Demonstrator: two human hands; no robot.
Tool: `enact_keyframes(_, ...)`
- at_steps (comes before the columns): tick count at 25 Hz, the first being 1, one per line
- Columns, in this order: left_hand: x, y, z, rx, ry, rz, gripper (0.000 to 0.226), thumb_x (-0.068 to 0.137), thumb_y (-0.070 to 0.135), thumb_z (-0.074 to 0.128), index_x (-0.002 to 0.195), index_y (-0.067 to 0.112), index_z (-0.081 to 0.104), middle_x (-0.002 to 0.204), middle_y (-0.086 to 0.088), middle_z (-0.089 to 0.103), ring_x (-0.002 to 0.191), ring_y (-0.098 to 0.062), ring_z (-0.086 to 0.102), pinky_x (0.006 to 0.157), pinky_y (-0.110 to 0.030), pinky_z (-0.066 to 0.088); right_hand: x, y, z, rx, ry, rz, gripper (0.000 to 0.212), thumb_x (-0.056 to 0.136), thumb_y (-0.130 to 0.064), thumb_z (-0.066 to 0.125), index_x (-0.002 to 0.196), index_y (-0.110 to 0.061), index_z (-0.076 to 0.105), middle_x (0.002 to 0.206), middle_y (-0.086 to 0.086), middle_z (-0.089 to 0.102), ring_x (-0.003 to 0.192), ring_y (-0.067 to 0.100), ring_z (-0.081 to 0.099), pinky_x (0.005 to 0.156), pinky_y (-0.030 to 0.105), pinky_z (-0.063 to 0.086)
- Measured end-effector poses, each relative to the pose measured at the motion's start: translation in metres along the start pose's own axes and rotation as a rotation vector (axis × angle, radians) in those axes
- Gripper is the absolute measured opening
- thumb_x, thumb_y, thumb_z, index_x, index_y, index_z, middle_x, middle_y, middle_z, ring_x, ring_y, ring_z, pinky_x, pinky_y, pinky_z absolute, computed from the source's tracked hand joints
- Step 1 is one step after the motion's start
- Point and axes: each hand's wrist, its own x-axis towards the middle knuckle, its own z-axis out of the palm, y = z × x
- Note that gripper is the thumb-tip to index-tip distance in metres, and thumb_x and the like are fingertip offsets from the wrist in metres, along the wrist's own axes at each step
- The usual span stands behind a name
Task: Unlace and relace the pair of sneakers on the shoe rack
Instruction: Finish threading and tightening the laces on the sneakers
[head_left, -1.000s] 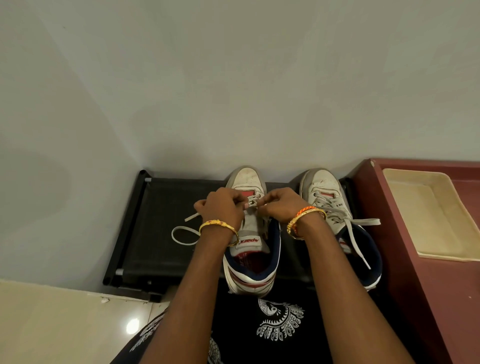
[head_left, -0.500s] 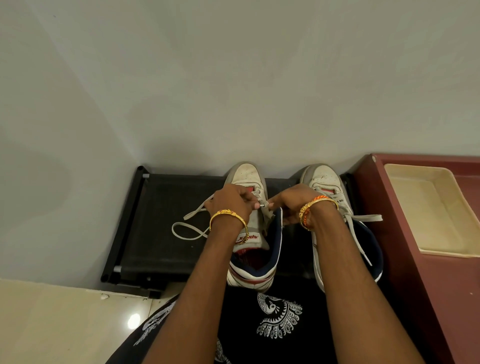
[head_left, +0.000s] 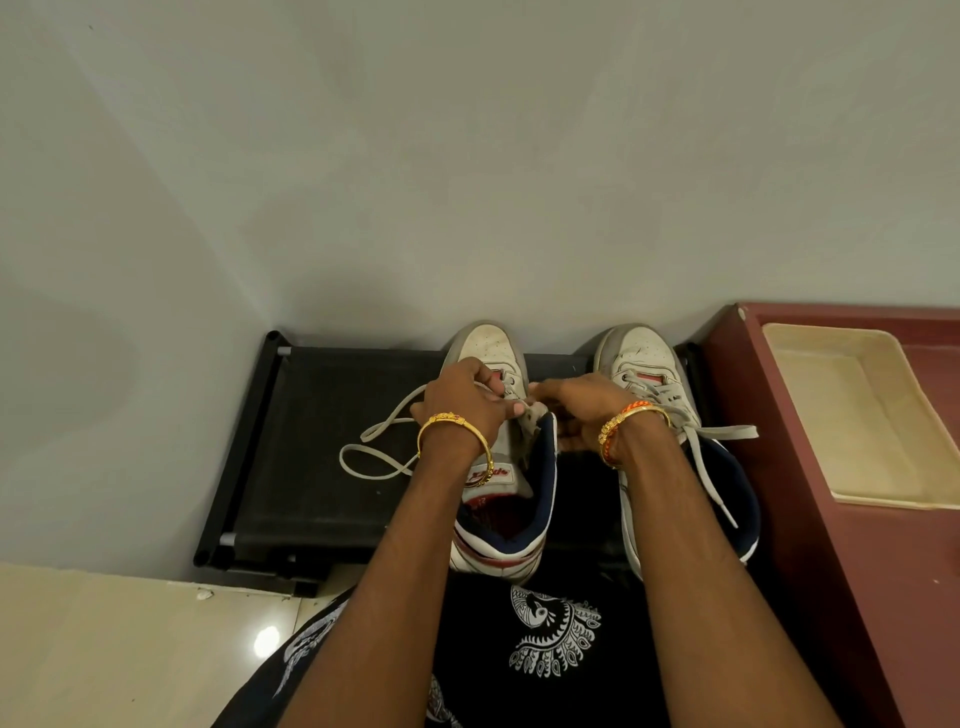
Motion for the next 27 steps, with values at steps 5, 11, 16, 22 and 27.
enact_keyframes(5, -0.006, 0.000, 0.000, 0.109, 0.083, 0.037, 0.032, 0.074, 0.031, 0.077, 0.102, 0.026, 0.064, 0.105, 0.005, 0.069, 0.112, -0.018, 0.053, 0.098, -0.038, 0.030, 0.000, 0.010, 0.001, -0.030, -0.037, -0.079, 0.020, 0.092, -0.001, 0.051, 0.077, -0.008, 0.062, 0.071, 0.008, 0.056, 0.063, 0.015, 0.051, 0.052, 0.023, 0.048)
enact_keyframes(11, -0.035, -0.008, -0.004, 0.155, 0.251, 0.002, 0.048, 0.080, 0.004, 0.065, 0.124, 0.016, 0.049, 0.130, -0.010, 0.042, 0.121, -0.028, 0.040, 0.100, -0.042, 0.040, -0.038, -0.005, -0.004, -0.376, 0.472, -0.585, 0.015, 0.090, 0.002, 0.046, 0.087, -0.011, 0.055, 0.089, 0.006, 0.056, 0.082, 0.020, 0.052, 0.068, 0.016, 0.040)
enact_keyframes(16, -0.044, -0.009, -0.002, -0.014, 0.301, -0.010, 0.037, 0.078, -0.006, 0.063, 0.109, 0.005, 0.047, 0.118, -0.014, 0.047, 0.107, -0.026, 0.049, 0.089, -0.034, 0.048, -0.109, -0.039, 0.000, 0.136, 0.440, -0.950, 0.024, 0.097, 0.001, 0.038, 0.083, -0.016, 0.046, 0.084, 0.006, 0.067, 0.087, 0.018, 0.068, 0.081, 0.029, 0.055)
enact_keyframes(22, -0.041, -0.013, -0.002, -0.152, 0.303, -0.080, 0.023, 0.082, -0.002, 0.060, 0.103, 0.005, 0.053, 0.110, -0.013, 0.054, 0.102, -0.025, 0.054, 0.077, -0.024, 0.045, -0.121, -0.049, -0.003, 0.258, 0.390, -1.107, 0.019, 0.094, -0.006, 0.052, 0.080, -0.018, 0.058, 0.066, -0.004, 0.059, 0.057, 0.003, 0.054, 0.057, 0.017, 0.044)
enact_keyframes(27, -0.039, -0.016, -0.003, -0.165, 0.250, -0.158, 0.023, 0.087, 0.004, 0.057, 0.110, 0.003, 0.058, 0.112, -0.013, 0.061, 0.104, -0.025, 0.058, 0.078, -0.025, 0.045, -0.019, 0.014, 0.000, -0.255, 0.346, -0.703, 0.006, 0.087, -0.009, 0.064, 0.083, -0.009, 0.069, 0.084, 0.008, 0.068, 0.082, 0.017, 0.061, 0.078, 0.033, 0.052)
